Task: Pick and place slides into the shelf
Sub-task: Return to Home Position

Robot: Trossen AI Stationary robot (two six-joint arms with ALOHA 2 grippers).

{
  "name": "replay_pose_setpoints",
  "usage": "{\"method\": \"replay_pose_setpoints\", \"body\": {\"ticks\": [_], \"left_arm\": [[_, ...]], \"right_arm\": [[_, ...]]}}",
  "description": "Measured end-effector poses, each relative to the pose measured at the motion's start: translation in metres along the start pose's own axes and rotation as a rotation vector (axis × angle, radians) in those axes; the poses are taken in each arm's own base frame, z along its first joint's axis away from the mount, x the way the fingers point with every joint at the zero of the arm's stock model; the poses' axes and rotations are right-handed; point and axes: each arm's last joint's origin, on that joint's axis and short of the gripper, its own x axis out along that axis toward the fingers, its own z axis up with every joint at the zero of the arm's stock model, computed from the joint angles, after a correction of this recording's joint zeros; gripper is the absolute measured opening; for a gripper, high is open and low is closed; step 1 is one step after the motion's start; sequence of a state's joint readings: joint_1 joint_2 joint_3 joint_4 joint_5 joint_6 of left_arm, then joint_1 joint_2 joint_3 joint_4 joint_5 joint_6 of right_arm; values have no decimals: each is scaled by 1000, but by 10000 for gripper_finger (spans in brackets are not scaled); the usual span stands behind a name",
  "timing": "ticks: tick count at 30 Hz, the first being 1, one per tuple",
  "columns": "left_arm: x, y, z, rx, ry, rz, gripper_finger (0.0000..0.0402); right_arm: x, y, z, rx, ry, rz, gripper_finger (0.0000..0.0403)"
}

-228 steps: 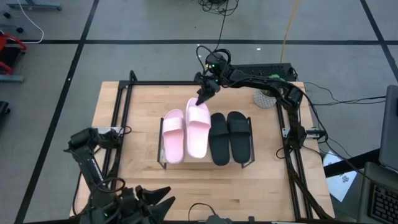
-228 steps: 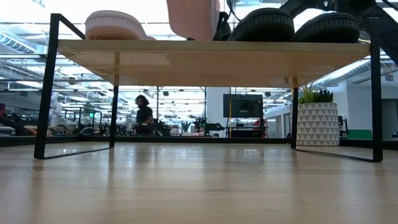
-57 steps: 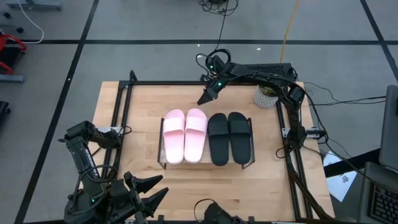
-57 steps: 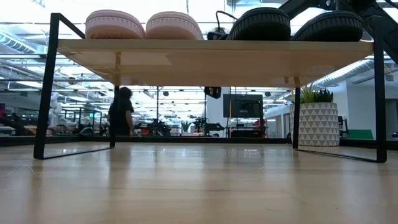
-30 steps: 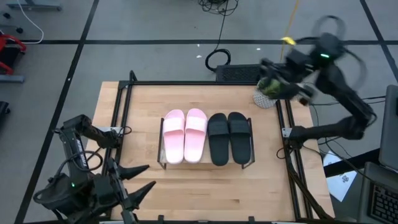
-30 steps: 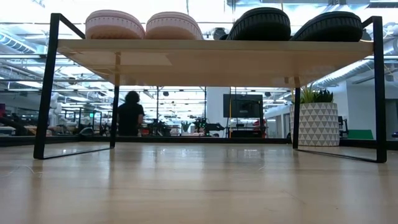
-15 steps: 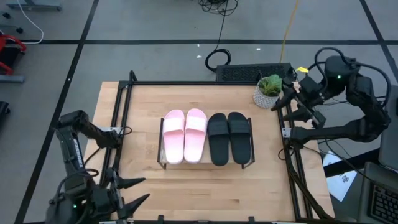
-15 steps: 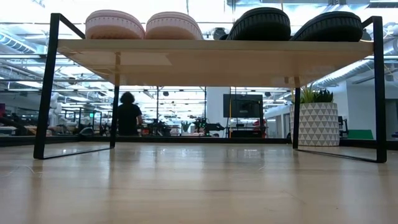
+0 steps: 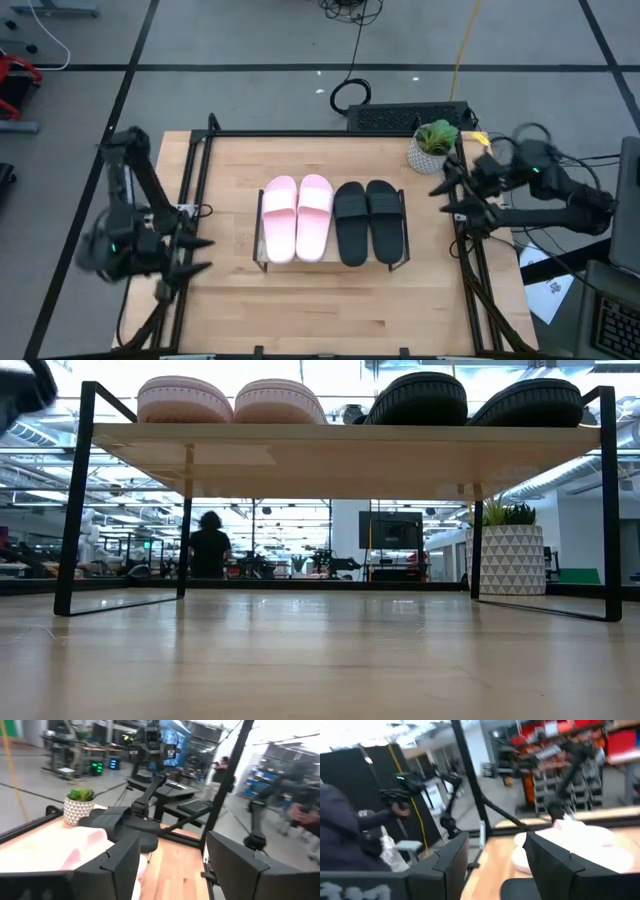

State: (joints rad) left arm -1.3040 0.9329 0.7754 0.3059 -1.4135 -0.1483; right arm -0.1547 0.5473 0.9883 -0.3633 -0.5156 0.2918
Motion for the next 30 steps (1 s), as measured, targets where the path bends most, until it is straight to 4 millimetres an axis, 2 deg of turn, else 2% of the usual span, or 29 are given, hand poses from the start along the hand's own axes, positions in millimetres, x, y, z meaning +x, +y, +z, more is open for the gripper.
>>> {"method": "replay_pose_setpoints", "body": {"ticks": [6, 9, 15, 18, 22, 27, 30], "left_arm": [[-26, 61, -5, 7, 20, -138, 225], [-30, 80, -17, 13, 16, -212, 225], [-29, 101, -51, 49, -116, -375, 225], [-27, 110, -68, 31, -183, -396, 225], [-21, 122, -94, -59, -182, -352, 225], [-7, 129, -97, -48, -236, -270, 225], [2, 131, -100, -47, -242, -272, 225]], "right_arm": [[-40, 5, -41, 21, -160, -135, 185], [-48, 4, -63, 37, -186, -124, 185], [-37, -17, -105, 100, -224, -139, 185], [-33, -22, -116, 83, -268, -128, 185], [-31, -26, -124, 138, -261, -140, 185], [-24, -34, -136, 159, -229, -152, 185], [-18, -40, -145, 107, -273, -133, 185]]}}
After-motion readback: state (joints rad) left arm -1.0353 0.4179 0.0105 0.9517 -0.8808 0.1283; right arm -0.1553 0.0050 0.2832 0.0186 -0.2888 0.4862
